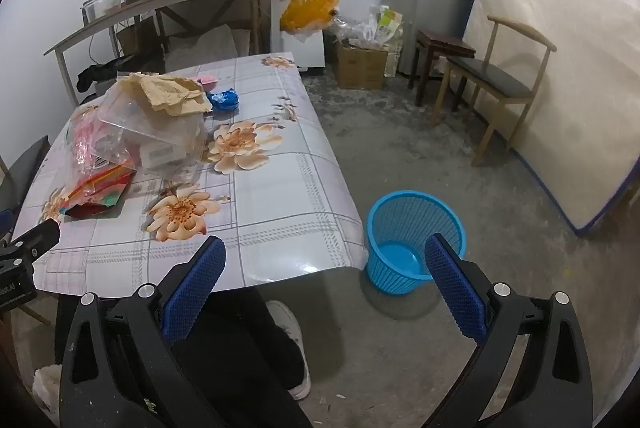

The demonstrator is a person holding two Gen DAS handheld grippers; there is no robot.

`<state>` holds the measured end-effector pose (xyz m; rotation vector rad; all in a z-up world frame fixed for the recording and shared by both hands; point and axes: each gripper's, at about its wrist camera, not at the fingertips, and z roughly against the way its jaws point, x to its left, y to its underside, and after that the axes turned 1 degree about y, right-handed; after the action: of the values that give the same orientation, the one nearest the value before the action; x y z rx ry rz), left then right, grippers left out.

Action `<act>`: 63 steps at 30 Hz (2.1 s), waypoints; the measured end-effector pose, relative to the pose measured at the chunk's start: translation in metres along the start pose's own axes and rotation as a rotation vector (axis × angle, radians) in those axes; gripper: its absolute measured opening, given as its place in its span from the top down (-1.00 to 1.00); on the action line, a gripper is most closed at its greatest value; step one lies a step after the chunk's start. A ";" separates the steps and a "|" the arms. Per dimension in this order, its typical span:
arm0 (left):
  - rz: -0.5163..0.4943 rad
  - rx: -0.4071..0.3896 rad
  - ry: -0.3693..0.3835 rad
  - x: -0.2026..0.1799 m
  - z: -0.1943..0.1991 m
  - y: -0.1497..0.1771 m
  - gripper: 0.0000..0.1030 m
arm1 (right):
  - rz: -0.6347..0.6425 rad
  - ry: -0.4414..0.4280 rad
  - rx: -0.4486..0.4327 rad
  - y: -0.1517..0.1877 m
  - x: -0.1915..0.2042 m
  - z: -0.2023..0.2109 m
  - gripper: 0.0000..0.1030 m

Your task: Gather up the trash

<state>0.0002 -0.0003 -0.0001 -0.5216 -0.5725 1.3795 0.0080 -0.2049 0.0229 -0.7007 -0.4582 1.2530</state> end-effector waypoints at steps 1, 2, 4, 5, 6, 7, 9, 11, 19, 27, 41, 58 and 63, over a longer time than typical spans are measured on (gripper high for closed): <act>0.001 -0.001 0.002 0.000 0.000 0.000 -0.89 | 0.000 0.000 0.001 0.000 0.000 0.000 -0.85; 0.001 0.000 0.002 0.000 0.000 0.000 -0.89 | 0.001 0.001 0.001 0.000 0.000 0.000 -0.85; 0.001 -0.001 0.003 0.000 0.000 0.000 -0.89 | 0.002 0.003 -0.002 0.000 0.000 0.000 -0.85; 0.000 -0.002 0.003 0.000 0.000 0.000 -0.89 | 0.003 0.003 -0.003 0.000 0.000 0.000 -0.85; 0.000 -0.003 0.003 0.000 0.000 0.000 -0.89 | 0.002 0.003 -0.003 0.000 0.000 0.000 -0.85; 0.000 -0.005 0.004 0.000 -0.001 0.000 -0.89 | 0.004 0.003 -0.002 0.000 0.000 0.000 -0.85; 0.000 -0.006 0.004 -0.001 0.000 -0.001 -0.89 | 0.003 0.002 -0.001 0.000 0.000 0.000 -0.85; 0.003 -0.005 0.007 -0.002 0.000 -0.002 -0.89 | 0.003 0.003 -0.001 0.000 0.000 0.000 -0.85; 0.009 -0.003 0.016 0.000 -0.003 -0.003 -0.89 | 0.001 0.002 0.001 0.000 0.000 0.000 -0.85; 0.010 -0.007 0.012 0.002 -0.002 -0.002 -0.89 | 0.002 -0.001 0.000 -0.002 0.001 0.002 -0.85; 0.020 -0.013 -0.016 0.006 -0.002 -0.001 -0.89 | -0.001 -0.003 0.000 -0.001 0.004 0.002 -0.85; 0.030 -0.016 -0.040 0.009 -0.003 -0.002 -0.89 | 0.004 -0.005 -0.005 -0.003 0.018 -0.002 -0.85; 0.029 -0.015 -0.041 0.010 -0.003 -0.003 -0.89 | 0.004 -0.006 -0.004 -0.002 0.016 -0.002 -0.85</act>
<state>0.0048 0.0092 0.0004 -0.5162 -0.6112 1.4173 0.0154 -0.1908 0.0221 -0.7018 -0.4643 1.2584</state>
